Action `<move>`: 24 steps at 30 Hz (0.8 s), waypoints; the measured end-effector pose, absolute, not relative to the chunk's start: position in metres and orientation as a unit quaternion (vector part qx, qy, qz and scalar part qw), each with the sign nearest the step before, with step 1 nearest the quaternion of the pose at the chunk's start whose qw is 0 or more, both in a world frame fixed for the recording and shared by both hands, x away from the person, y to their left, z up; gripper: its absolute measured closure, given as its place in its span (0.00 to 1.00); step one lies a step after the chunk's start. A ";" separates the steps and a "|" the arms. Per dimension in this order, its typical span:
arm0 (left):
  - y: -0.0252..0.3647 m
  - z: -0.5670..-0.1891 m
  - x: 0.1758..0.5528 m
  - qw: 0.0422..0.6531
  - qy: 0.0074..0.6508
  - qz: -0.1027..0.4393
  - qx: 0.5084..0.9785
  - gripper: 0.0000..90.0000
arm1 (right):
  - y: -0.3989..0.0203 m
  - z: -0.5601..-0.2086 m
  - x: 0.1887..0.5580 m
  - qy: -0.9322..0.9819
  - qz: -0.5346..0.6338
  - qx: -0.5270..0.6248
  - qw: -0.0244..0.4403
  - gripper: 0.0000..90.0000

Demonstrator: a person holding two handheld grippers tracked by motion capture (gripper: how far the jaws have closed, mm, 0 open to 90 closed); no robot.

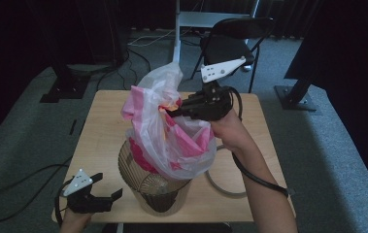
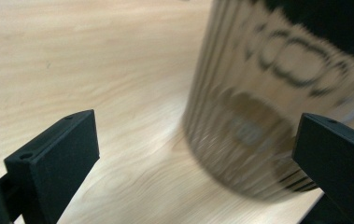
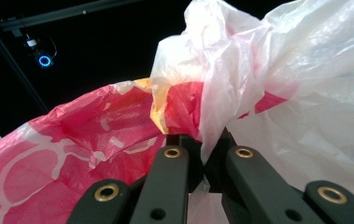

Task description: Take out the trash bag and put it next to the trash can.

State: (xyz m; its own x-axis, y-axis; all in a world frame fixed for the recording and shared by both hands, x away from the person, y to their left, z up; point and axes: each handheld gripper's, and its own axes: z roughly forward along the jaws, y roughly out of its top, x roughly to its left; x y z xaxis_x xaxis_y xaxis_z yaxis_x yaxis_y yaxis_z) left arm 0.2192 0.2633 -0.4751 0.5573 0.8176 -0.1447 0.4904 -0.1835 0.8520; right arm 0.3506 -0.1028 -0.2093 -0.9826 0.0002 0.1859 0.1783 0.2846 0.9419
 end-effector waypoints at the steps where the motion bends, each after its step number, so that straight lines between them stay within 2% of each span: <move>1: 0.263 -0.478 0.219 0.464 0.438 0.178 0.749 0.01 | -0.104 -0.207 0.351 -0.798 -0.596 -0.057 0.075 0.99; 5: 0.262 -0.493 0.220 0.436 0.444 0.208 0.755 0.01 | -0.109 -0.197 0.352 -0.794 -0.602 -0.057 0.069 0.99; 17: 0.269 -0.525 0.228 0.417 0.458 0.196 0.760 0.01 | -0.141 -0.161 0.360 -0.767 -0.636 -0.076 0.044 0.99; 24: 0.272 -0.533 0.231 0.407 0.466 0.191 0.762 0.01 | -0.170 -0.135 0.368 -0.753 -0.649 -0.105 0.006 0.99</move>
